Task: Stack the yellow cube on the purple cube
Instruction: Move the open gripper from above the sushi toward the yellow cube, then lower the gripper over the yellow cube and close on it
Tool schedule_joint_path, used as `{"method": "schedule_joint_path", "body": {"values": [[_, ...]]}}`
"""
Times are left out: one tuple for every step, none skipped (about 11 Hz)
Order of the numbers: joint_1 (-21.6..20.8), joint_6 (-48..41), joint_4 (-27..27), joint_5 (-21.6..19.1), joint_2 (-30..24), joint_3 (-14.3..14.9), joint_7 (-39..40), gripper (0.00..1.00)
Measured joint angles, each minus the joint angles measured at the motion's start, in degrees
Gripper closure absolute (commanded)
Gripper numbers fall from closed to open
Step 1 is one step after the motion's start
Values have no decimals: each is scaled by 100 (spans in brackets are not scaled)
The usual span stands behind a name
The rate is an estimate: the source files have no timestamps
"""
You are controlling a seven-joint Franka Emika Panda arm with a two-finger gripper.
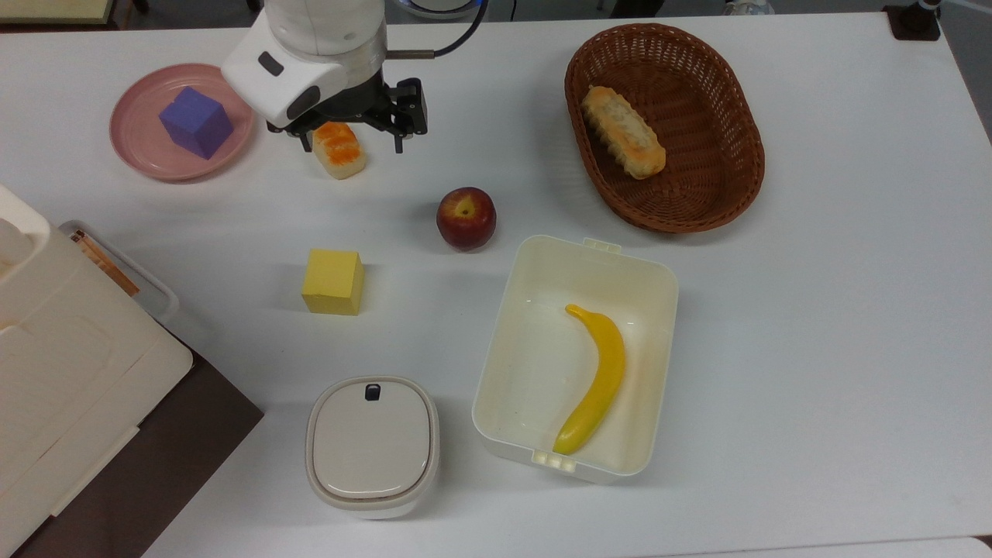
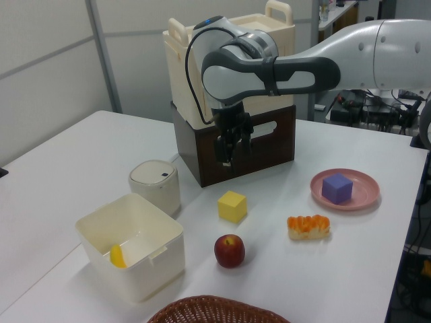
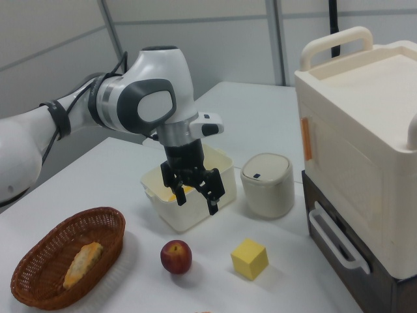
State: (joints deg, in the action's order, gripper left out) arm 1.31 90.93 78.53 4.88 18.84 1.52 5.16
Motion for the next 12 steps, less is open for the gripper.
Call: {"method": "schedule_joint_path", "body": {"values": [[14,42,5,0,14,17,-80,0],[44,123,17,0,39,25,-207,0],[82,242,41,0,91,26,-292,0],[106,422,64,0,185,28,-410,0],[137,619,93,0,299,29,-515,0],[186,809,133,0,421,29,-580,0],[235,959,153,0,550,30,-591,0],[268,1128,165,0,678,30,-593,0],[282,1310,180,0,794,30,-596,0],[284,1489,201,0,900,29,-602,0],[287,1635,244,0,978,30,-612,0],[292,1741,327,-10,1049,30,-624,0]]}}
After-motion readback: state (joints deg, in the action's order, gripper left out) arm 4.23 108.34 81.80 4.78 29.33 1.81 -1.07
